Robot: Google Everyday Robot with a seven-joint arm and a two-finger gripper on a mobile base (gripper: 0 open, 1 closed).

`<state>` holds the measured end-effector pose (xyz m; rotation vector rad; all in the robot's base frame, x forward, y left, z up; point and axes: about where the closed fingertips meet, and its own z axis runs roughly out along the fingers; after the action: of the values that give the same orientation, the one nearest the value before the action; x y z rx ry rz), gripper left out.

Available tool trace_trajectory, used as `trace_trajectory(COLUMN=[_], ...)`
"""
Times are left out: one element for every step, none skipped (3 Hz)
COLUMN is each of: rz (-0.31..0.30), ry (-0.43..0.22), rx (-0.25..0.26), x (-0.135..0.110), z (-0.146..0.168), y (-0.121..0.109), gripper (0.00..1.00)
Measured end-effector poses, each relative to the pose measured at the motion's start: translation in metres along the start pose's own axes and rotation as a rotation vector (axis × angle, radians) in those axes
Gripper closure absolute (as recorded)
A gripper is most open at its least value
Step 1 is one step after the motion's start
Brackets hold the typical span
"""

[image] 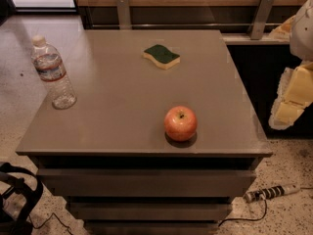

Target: Pick sponge

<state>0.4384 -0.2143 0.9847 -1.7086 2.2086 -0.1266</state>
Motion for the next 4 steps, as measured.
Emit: trace_trajectory(rz=[0.0,0.045,0.118,0.167], ry=[0.0,-0.085,-0.227,-0.363], rx=[0.0,0.013,0.021,0.032], x=[0.0,0.002,0.004,-0.002], z=[0.0,0.009,0.027,0.041], y=[0.0,-0.03,-0.071,-0.101], gripper=[0.0,0.0,0.0,0.0])
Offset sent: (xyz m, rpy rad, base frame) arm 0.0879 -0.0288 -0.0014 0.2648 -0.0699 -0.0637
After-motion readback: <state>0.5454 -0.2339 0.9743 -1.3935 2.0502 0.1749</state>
